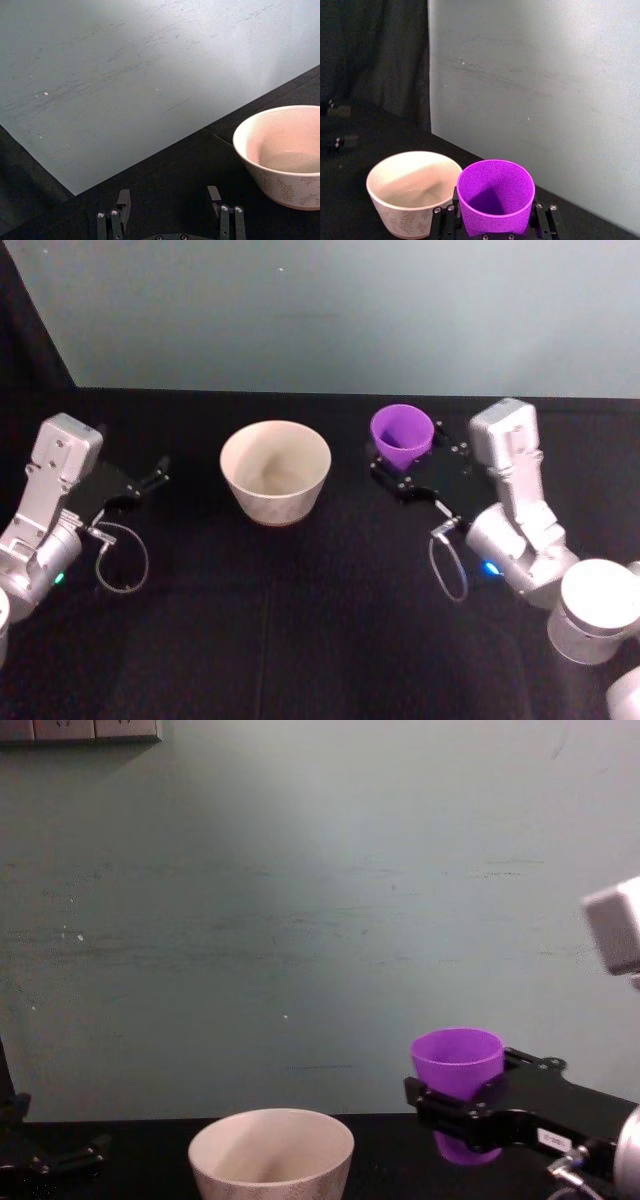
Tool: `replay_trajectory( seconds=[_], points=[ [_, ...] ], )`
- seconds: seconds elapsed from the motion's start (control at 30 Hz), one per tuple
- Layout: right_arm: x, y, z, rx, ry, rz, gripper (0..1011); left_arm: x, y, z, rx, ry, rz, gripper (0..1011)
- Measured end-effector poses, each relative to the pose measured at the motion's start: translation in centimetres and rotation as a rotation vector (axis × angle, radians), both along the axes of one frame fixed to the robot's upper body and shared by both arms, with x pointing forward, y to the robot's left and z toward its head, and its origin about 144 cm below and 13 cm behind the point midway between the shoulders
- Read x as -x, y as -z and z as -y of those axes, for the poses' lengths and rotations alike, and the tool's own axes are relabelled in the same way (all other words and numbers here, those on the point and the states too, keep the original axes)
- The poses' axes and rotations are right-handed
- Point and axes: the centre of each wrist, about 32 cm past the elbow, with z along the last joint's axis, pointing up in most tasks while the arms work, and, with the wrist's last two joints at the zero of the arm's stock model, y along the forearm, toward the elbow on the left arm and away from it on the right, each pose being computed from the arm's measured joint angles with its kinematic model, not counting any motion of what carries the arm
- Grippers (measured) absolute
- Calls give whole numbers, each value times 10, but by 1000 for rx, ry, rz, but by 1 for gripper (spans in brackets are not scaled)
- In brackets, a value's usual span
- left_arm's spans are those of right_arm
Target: Pick up the cup and pour the mung beans from the cup into the bowl.
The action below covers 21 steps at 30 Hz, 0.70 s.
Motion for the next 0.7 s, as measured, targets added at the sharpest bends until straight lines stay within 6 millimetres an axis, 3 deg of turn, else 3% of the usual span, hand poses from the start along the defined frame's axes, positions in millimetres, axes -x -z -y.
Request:
replay_trajectory(
  seconds=[0.3, 0.7],
  points=[
    [-3, -20, -32, 309, -19, 160, 723, 0, 0, 0, 0, 0, 0, 1000],
    [-14, -35, -62, 585, -36, 275, 723, 0, 0, 0, 0, 0, 0, 1000]
  ],
)
